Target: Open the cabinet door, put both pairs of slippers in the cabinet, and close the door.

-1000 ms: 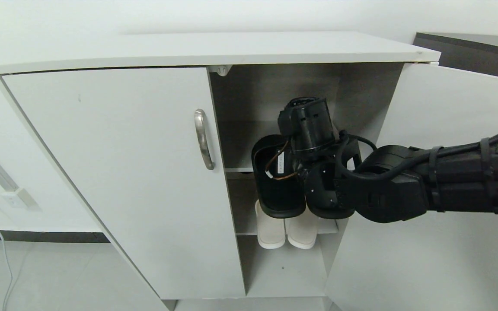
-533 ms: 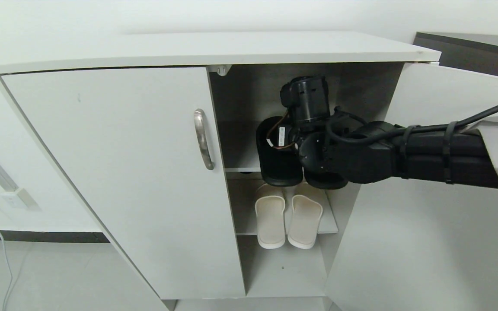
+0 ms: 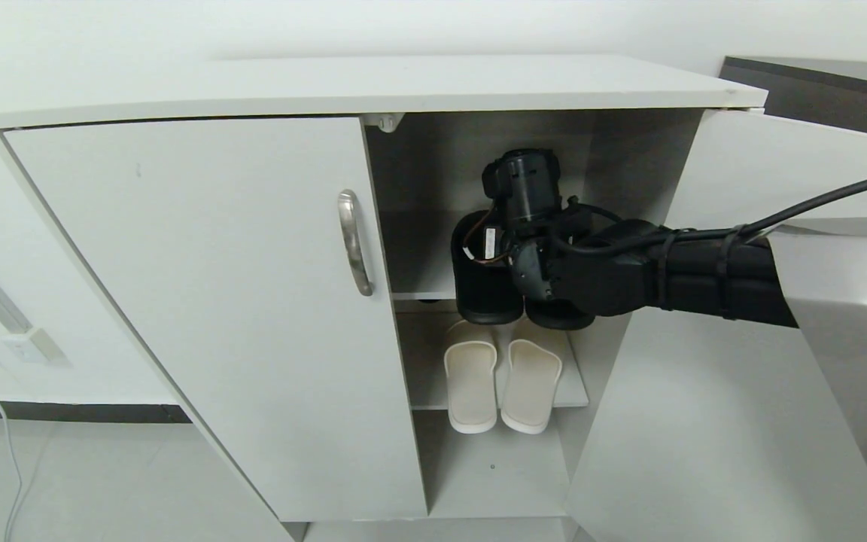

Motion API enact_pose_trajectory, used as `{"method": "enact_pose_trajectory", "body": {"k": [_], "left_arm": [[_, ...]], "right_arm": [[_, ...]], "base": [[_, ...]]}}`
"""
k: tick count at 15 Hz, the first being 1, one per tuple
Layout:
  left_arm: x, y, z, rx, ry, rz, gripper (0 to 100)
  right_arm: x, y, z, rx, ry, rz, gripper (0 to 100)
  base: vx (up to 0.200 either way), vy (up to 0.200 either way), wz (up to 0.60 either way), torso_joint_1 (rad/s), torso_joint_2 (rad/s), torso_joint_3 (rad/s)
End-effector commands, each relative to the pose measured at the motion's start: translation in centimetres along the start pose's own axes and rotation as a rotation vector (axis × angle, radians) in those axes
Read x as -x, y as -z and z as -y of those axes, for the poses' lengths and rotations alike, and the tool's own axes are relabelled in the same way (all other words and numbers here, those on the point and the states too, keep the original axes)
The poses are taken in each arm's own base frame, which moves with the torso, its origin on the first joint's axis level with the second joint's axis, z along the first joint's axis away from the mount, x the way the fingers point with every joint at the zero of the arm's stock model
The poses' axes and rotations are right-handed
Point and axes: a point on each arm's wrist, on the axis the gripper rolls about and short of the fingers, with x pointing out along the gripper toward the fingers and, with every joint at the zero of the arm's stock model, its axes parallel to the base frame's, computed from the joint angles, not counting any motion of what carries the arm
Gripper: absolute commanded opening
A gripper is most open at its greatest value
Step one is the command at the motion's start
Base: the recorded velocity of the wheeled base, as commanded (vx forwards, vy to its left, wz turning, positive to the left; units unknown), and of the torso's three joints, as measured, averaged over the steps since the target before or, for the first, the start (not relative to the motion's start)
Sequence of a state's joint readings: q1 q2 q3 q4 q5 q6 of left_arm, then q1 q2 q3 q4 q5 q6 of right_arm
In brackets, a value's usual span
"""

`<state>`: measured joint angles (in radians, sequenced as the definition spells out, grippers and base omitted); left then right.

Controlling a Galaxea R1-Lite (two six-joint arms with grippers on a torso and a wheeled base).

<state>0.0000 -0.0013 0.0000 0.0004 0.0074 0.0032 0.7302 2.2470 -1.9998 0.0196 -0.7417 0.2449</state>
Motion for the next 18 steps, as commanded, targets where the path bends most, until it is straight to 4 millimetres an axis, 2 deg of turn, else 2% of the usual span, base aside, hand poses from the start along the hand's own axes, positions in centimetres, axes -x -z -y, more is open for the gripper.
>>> {"method": "enact_pose_trajectory", "body": {"k": [1, 8, 9, 13, 16, 17, 18], "left_arm": [[0.0, 0.0, 0.0, 0.0, 0.0, -0.001, 0], [0.0, 0.0, 0.0, 0.002, -0.002, -0.001, 0], [0.0, 0.0, 0.0, 0.002, -0.002, -0.001, 0], [0.0, 0.0, 0.0, 0.003, -0.002, -0.001, 0], [0.0, 0.0, 0.0, 0.003, -0.002, -0.001, 0], [0.0, 0.0, 0.0, 0.003, -0.002, -0.001, 0], [0.0, 0.0, 0.0, 0.003, -0.002, -0.001, 0]], "right_arm": [[-0.1, -0.2, 0.0, -0.015, -0.002, 0.015, 0], [0.1, -0.6, -0.1, -0.037, -0.009, 0.04, 0], [0.1, -0.6, -0.1, -0.037, -0.009, 0.04, 100], [0.3, -0.6, -0.2, -0.022, -0.01, 0.031, 100], [1.4, -1.3, -0.1, -0.022, -0.018, 0.027, 100], [2.2, -2.0, -0.1, -0.036, -0.029, 0.04, 100], [2.9, -1.9, 0.0, -0.028, -0.038, 0.032, 100]], "base": [[0.0, 0.0, 0.0, 0.0, 0.0, 0.0], [0.0, 0.0, 0.0, 0.0, 0.0, 0.0], [0.0, 0.0, 0.0, 0.0, 0.0, 0.0], [0.0, 0.0, 0.0, 0.0, 0.0, 0.0], [0.0, 0.0, 0.0, 0.0, 0.0, 0.0], [0.0, 0.0, 0.0, 0.0, 0.0, 0.0], [0.0, 0.0, 0.0, 0.0, 0.0, 0.0]]}}
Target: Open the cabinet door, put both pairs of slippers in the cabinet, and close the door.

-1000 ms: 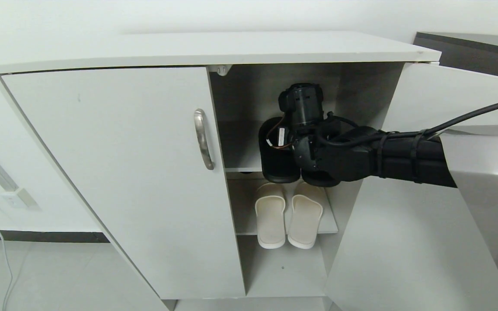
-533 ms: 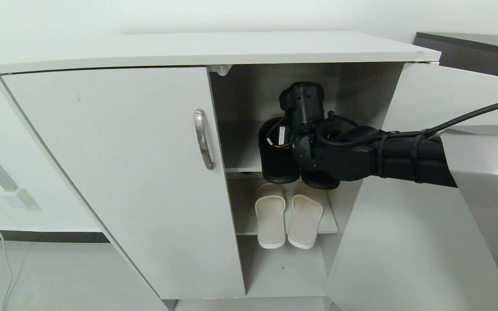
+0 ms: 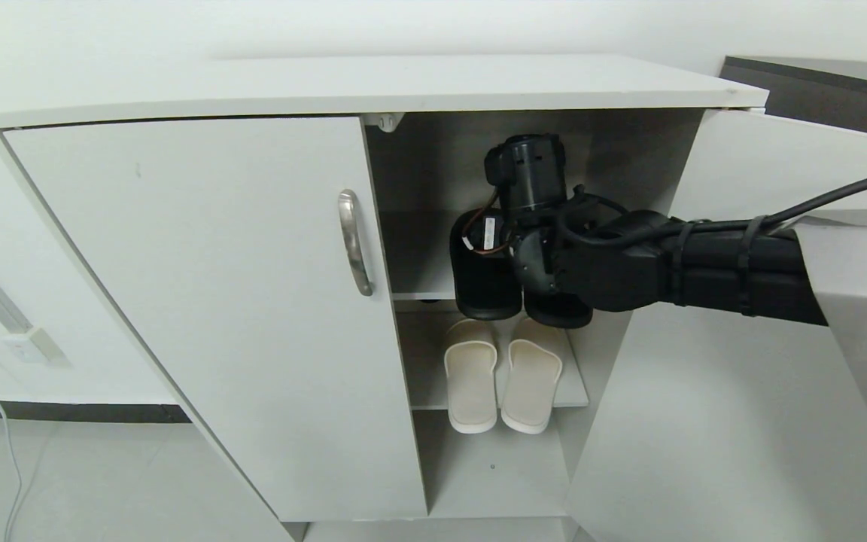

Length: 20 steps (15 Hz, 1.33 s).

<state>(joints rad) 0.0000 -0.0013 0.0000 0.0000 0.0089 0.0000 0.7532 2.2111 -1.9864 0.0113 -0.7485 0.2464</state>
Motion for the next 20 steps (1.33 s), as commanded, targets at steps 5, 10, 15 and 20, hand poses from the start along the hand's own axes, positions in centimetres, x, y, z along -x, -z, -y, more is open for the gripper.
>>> {"method": "enact_pose_trajectory", "body": {"k": [5, 10, 15, 20], "left_arm": [[0.0, 0.0, 0.0, 0.002, 0.0, -0.001, 0], [0.0, 0.0, 0.0, 0.002, 0.0, -0.001, 0], [0.0, 0.0, 0.0, 0.002, 0.001, -0.001, 0], [0.0, 0.0, 0.0, 0.0, 0.003, -0.001, 0]], "right_arm": [[7.6, -0.8, 0.9, 0.021, -0.098, -0.029, 100], [14.7, 0.0, 3.9, 0.009, -0.225, -0.032, 100], [18.1, 3.1, 6.7, 0.015, -0.359, -0.047, 0], [18.2, 5.3, 5.9, 0.069, -0.407, -0.083, 0]], "base": [[0.0, 0.0, 0.0, 0.0, 0.0, 0.0], [0.0, 0.0, 0.0, 0.0, 0.0, 0.0], [0.0, 0.0, 0.0, 0.0, 0.0, 0.0], [0.0, 0.0, 0.0, 0.0, 0.0, 0.0]]}}
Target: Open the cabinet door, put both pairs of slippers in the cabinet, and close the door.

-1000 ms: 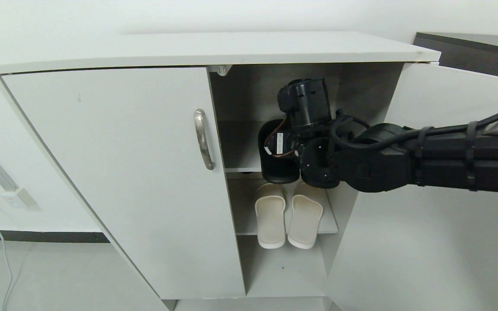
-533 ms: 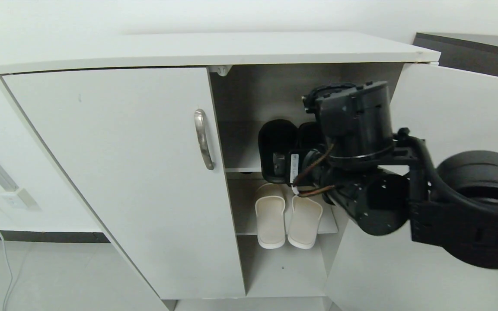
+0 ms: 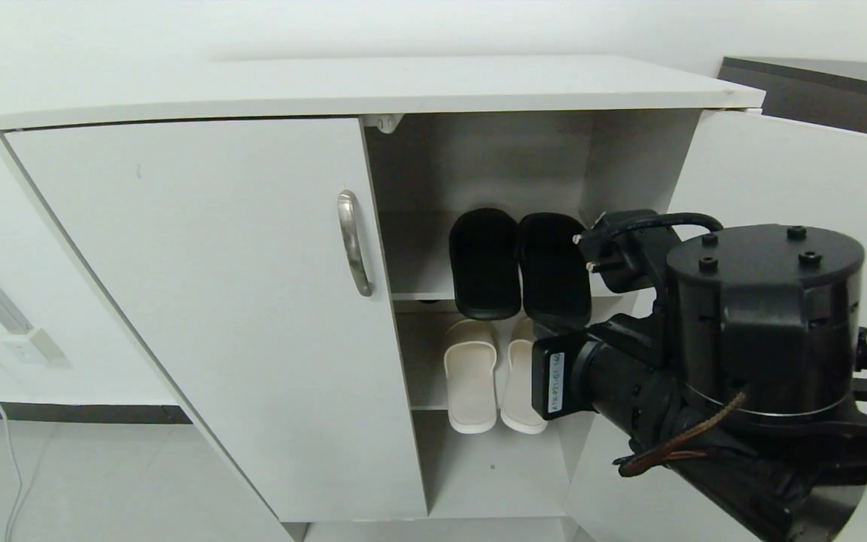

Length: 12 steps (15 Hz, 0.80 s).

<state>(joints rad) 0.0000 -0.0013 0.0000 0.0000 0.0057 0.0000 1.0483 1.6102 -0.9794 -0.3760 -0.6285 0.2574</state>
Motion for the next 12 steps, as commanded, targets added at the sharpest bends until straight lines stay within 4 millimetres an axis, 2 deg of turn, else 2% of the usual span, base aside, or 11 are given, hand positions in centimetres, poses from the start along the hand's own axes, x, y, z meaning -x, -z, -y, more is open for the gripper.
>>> {"method": "enact_pose_trajectory", "body": {"k": [1, 7, 12], "left_arm": [[-0.01, 0.0, 0.0, 0.0, 0.0, -0.001, 0], [-0.01, 0.0, 0.0, 0.0, 0.0, -0.001, 0], [-0.01, 0.0, 0.0, 0.002, 0.0, -0.001, 0]], "right_arm": [[-0.49, 0.84, -0.64, 0.009, -0.006, -0.008, 0], [-0.72, 1.2, -1.25, 0.007, -0.015, -0.002, 0], [-0.73, 1.21, -1.32, 0.01, -0.016, -0.002, 0]], "base": [[0.0, 0.0, 0.0, 0.0, 0.0, 0.0], [0.0, 0.0, 0.0, 0.0, 0.0, 0.0], [-0.2, 0.0, 0.0, 0.006, 0.0, 0.001]]}}
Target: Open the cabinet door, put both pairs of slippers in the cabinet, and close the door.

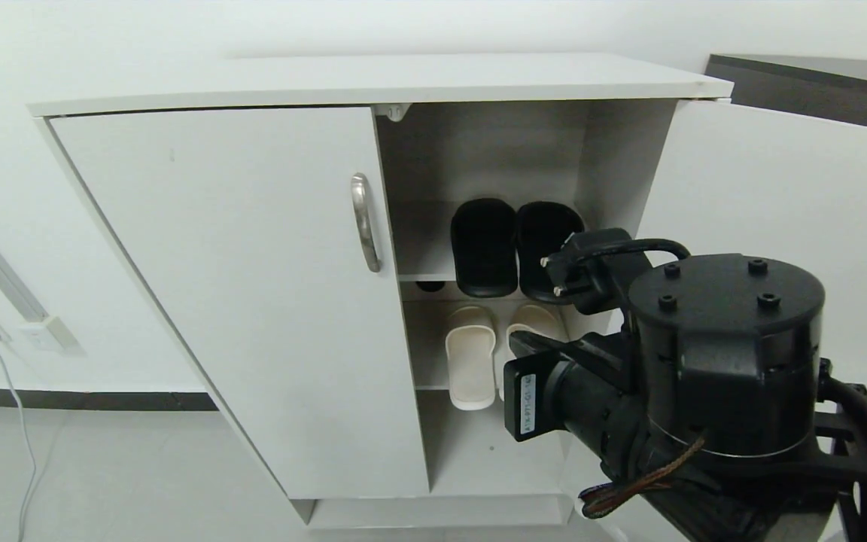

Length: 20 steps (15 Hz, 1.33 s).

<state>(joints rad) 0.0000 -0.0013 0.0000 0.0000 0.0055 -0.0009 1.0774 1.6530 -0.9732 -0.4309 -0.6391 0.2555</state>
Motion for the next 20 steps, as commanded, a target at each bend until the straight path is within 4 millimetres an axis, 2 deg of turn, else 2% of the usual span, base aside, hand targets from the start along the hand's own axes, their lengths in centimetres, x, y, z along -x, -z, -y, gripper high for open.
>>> {"method": "enact_pose_trajectory", "body": {"k": [1, 10, 20], "left_arm": [[0.0, 0.0, 0.0, 0.001, -0.001, -0.003, 0], [0.0, 0.0, 0.0, 0.001, -0.001, -0.001, 0], [0.0, 0.0, 0.0, 0.001, -0.001, -0.001, 0]], "right_arm": [[-0.2, 0.3, -0.1, 0.005, 0.006, -0.007, 0], [-1.2, 1.0, 1.1, 0.015, 0.042, -0.029, 0], [-1.3, 1.2, 1.1, 0.018, 0.043, -0.034, 0]], "base": [[-0.2, 0.0, 0.0, 0.002, -0.01, 0.002], [-0.2, 0.0, 0.0, 0.002, 0.0, 0.002], [0.0, 0.0, 0.0, 0.0, 0.0, 0.0]]}}
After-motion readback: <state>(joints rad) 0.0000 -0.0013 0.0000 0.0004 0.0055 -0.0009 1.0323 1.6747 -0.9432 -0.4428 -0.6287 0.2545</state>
